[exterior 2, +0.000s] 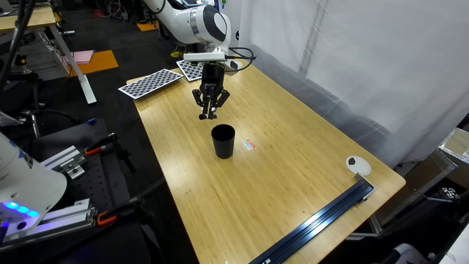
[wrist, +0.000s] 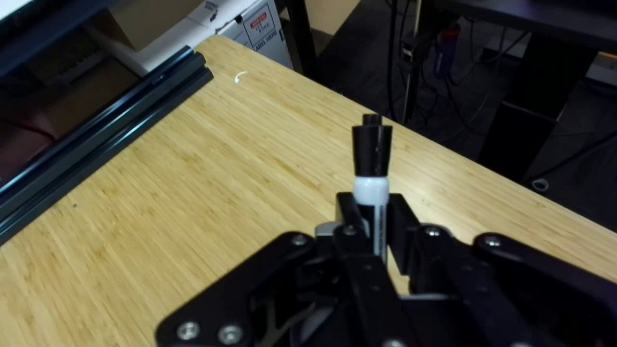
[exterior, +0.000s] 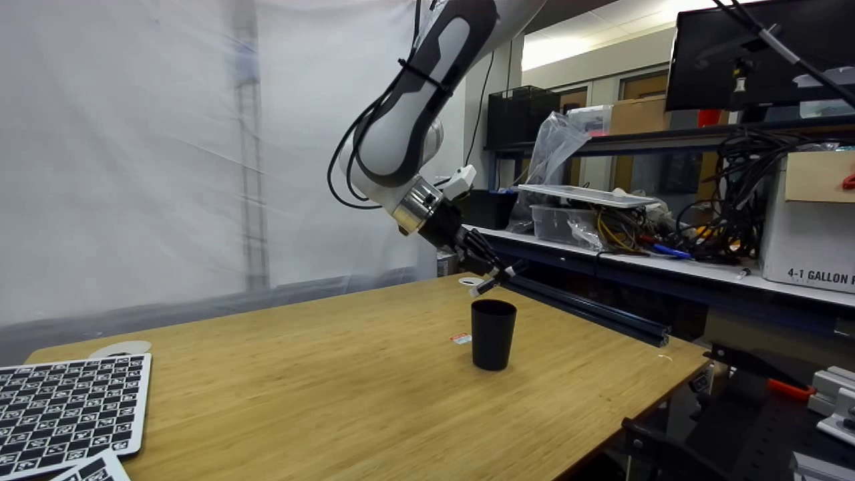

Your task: Put the marker inside the black cup

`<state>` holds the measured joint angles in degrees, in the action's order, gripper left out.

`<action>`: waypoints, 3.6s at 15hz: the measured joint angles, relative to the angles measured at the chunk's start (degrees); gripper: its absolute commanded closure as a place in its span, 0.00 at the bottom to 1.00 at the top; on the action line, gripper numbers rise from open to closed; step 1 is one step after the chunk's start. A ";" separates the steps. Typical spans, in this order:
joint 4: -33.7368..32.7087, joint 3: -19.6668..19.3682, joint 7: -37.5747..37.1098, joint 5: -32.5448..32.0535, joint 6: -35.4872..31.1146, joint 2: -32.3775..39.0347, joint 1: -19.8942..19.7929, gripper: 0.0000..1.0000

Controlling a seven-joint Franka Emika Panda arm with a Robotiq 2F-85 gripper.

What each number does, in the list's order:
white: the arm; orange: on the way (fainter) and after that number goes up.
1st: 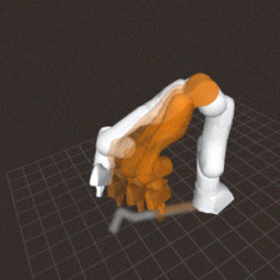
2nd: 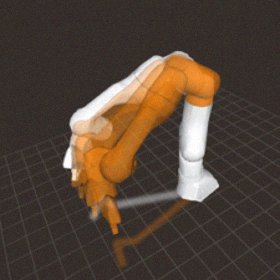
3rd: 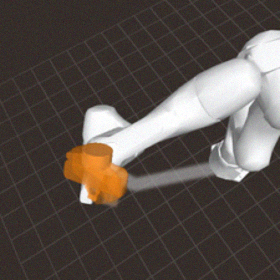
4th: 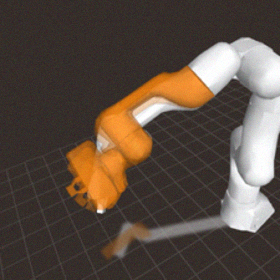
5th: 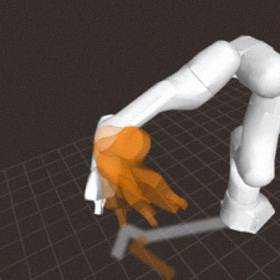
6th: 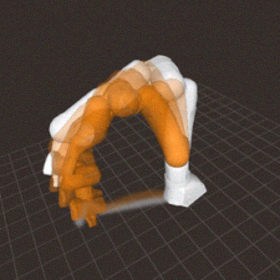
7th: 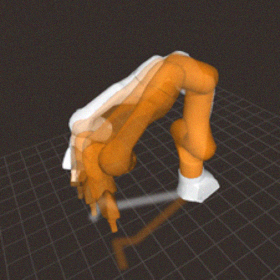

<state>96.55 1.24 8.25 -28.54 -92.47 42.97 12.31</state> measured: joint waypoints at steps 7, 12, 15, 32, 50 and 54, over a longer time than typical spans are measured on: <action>-5.05 -0.90 0.00 -3.83 7.12 8.93 0.02 0.95; -8.39 -0.85 0.01 -5.85 10.39 11.08 0.14 0.95; -9.94 -0.62 0.01 -6.82 10.59 11.73 0.19 0.95; -12.39 -0.38 -0.01 -9.13 10.58 14.46 0.57 0.02; -13.80 2.91 0.55 4.79 -7.70 6.45 -2.98 0.00; -11.73 4.16 2.00 11.35 -15.37 5.07 -4.70 0.00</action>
<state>84.82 5.40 10.25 -17.19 -107.85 48.05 7.61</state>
